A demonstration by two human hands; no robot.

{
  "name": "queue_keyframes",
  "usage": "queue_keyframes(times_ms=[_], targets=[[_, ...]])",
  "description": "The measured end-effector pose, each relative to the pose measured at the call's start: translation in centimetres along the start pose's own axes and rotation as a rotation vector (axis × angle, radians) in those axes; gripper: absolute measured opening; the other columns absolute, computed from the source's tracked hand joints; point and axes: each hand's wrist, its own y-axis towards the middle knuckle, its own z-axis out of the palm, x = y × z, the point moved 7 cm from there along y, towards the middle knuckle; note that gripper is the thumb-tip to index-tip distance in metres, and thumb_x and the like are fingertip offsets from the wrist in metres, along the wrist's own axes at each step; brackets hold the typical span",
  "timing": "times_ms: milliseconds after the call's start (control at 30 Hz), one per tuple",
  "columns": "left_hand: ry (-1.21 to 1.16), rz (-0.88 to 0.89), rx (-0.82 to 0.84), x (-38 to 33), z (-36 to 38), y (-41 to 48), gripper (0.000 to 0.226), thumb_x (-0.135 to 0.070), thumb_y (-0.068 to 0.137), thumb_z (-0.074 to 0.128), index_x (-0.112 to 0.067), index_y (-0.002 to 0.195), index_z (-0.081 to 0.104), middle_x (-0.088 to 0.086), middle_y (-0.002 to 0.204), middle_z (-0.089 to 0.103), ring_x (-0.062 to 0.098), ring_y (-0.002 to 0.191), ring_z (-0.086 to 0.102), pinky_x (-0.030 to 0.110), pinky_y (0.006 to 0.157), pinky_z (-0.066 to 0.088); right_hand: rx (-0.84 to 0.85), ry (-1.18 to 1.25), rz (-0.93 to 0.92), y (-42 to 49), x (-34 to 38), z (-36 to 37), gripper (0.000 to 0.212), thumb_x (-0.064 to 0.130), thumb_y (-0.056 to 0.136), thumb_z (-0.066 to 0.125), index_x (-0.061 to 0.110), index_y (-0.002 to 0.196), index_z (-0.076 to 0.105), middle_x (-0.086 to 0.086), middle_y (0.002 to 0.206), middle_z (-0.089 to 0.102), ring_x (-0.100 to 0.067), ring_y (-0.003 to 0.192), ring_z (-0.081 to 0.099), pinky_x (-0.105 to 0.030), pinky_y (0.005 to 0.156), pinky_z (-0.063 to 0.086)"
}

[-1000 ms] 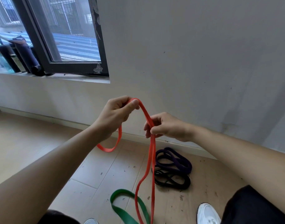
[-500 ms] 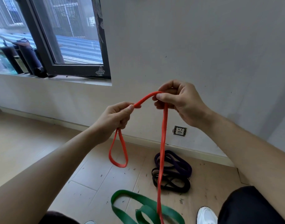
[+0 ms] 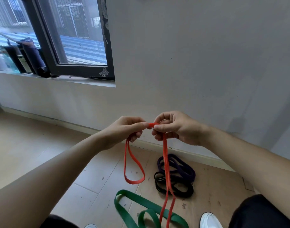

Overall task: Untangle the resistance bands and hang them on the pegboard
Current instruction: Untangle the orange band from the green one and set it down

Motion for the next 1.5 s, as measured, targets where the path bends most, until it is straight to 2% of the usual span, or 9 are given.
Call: queue_keyframes(times_ms=[167, 300, 500, 633, 733, 833, 1167, 1367, 1500], targets=[[0.099, 0.097, -0.083, -1.5, 0.5, 0.5, 0.035, -0.046, 0.087, 0.062, -0.014, 0.095, 0.073, 0.000, 0.068, 0.055, 0.007, 0.056, 0.045, 0.021, 0.054, 0.038, 0.084, -0.050, -0.022, 0.2, -0.5, 0.6, 0.024, 0.002, 0.090, 0.070, -0.003, 0.112, 0.061, -0.024, 0.102, 0.075, -0.036, 0.097, 0.074, -0.044, 0.091, 0.060], [0.144, 0.153, -0.169, -1.9, 0.0, 0.4, 0.023, -0.029, 0.096, 0.062, -0.009, 0.097, 0.073, -0.015, 0.061, 0.060, -0.002, 0.054, 0.051, 0.013, 0.054, 0.042, 0.079, -0.172, -0.017, 0.5, -1.6, 0.6, 0.026, 0.008, 0.093, 0.070, -0.003, 0.115, 0.062, -0.018, 0.107, 0.076, -0.028, 0.102, 0.074, -0.039, 0.094, 0.059], [-0.045, 0.128, -0.360, -1.7, -2.7, -0.2, 0.024, -0.033, 0.096, 0.061, -0.013, 0.093, 0.072, -0.010, 0.057, 0.054, 0.005, 0.052, 0.042, 0.019, 0.052, 0.037, -0.014, -0.418, -0.062, 0.9, -2.9, -0.1, 0.022, 0.018, 0.092, 0.073, 0.024, 0.113, 0.070, -0.003, 0.105, 0.075, -0.016, 0.099, 0.073, -0.041, 0.089, 0.061], [0.003, 0.132, -0.328, -1.8, -2.4, -0.5, 0.023, -0.033, 0.093, 0.065, -0.012, 0.094, 0.074, -0.009, 0.058, 0.058, 0.004, 0.052, 0.044, 0.016, 0.051, 0.039, -0.058, -0.340, -0.122, 1.2, -2.3, 0.7, 0.040, 0.028, 0.084, 0.081, 0.024, 0.121, 0.066, -0.006, 0.102, 0.071, -0.015, 0.091, 0.071, -0.036, 0.084, 0.062], [0.033, 0.135, -0.320, -1.8, -2.2, -0.4, 0.026, -0.028, 0.094, 0.065, -0.004, 0.100, 0.074, -0.012, 0.058, 0.060, 0.001, 0.051, 0.049, 0.012, 0.051, 0.042, -0.103, -0.328, -0.210, 1.4, -1.1, 1.5, 0.030, 0.026, 0.086, 0.079, 0.018, 0.114, 0.071, -0.003, 0.094, 0.073, -0.011, 0.082, 0.071, -0.026, 0.073, 0.059], [0.064, 0.139, -0.324, -2.0, -2.2, -0.4, 0.024, -0.022, 0.096, 0.065, 0.000, 0.101, 0.073, -0.016, 0.057, 0.061, -0.003, 0.052, 0.055, 0.008, 0.053, 0.043, -0.104, -0.362, -0.228, 1.7, -0.8, 1.6, 0.019, 0.021, 0.090, 0.075, 0.014, 0.109, 0.073, -0.001, 0.090, 0.074, -0.011, 0.082, 0.072, -0.023, 0.072, 0.057], [-0.042, 0.132, -0.287, -1.9, -2.5, -0.8, 0.036, -0.042, 0.084, 0.067, -0.008, 0.094, 0.073, -0.008, 0.059, 0.053, 0.008, 0.055, 0.042, 0.022, 0.056, 0.038, 0.158, -0.254, -0.074, 1.7, -2.2, 1.6, 0.014, 0.006, 0.091, 0.071, 0.006, 0.105, 0.069, -0.017, 0.101, 0.075, -0.020, 0.090, 0.070, -0.027, 0.068, 0.048], [-0.076, 0.138, -0.270, -1.0, -3.7, -0.9, 0.031, -0.041, 0.086, 0.066, -0.010, 0.093, 0.071, -0.007, 0.060, 0.050, 0.008, 0.057, 0.042, 0.021, 0.060, 0.039, 0.229, -0.188, 0.031, 1.5, -3.3, 0.3, 0.021, 0.012, 0.093, 0.070, 0.001, 0.110, 0.072, -0.010, 0.097, 0.073, -0.015, 0.084, 0.064, -0.024, 0.069, 0.049], [-0.116, 0.164, -0.220, -0.5, -4.7, -1.2, 0.043, -0.063, 0.075, 0.077, -0.022, 0.085, 0.074, -0.007, 0.061, 0.049, 0.007, 0.058, 0.043, 0.016, 0.059, 0.043, 0.324, -0.195, 0.152, 1.0, -5.1, 0.7, 0.015, 0.018, 0.095, 0.067, 0.006, 0.102, 0.074, -0.006, 0.094, 0.073, -0.017, 0.086, 0.064, -0.027, 0.072, 0.048]])
